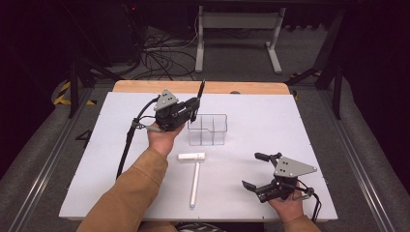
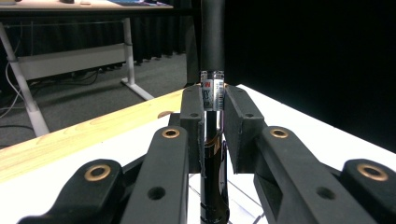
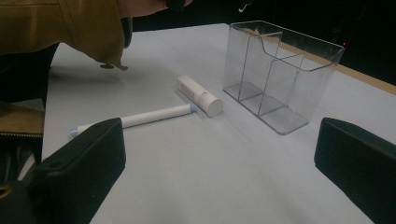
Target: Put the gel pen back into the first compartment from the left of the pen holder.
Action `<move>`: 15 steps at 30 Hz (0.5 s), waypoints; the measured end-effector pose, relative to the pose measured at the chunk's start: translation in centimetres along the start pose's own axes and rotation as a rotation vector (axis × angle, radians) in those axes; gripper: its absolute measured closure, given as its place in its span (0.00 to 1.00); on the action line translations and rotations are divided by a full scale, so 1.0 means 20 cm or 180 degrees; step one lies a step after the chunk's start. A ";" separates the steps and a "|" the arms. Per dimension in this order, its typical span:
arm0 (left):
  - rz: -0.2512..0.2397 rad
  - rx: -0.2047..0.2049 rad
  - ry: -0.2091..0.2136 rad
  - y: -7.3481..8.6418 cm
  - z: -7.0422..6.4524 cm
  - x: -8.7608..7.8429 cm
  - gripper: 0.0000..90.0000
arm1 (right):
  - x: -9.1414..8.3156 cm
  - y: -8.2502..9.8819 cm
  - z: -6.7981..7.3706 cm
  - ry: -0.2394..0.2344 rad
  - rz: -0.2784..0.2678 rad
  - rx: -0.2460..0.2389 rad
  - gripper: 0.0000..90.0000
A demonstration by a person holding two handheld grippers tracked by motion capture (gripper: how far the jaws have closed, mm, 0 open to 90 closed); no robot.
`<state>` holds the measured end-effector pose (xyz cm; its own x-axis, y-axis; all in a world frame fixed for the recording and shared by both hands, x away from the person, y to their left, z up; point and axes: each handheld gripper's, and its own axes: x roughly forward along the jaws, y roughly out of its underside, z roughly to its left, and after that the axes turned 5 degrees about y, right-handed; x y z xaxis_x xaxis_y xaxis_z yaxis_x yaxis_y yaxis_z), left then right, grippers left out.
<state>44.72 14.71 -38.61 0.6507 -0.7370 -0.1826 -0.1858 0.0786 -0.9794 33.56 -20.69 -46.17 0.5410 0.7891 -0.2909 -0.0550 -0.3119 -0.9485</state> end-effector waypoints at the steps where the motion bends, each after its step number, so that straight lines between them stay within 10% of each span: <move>1: 0.0009 -0.0012 0.0011 0.00 0.01 0.00 0.88 | 0.00 0.00 0.00 0.0001 0.0001 -0.0001 0.03; 15: 0.0171 -0.0141 0.0178 0.09 0.09 0.06 0.88 | 0.00 0.00 0.00 -0.0016 -0.0015 -0.0017 0.03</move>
<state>46.50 15.19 -40.68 0.5970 -0.7690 -0.2284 -0.2524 0.0902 -0.9634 33.51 -20.64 -46.18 0.5369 0.7933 -0.2870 -0.0481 -0.3109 -0.9492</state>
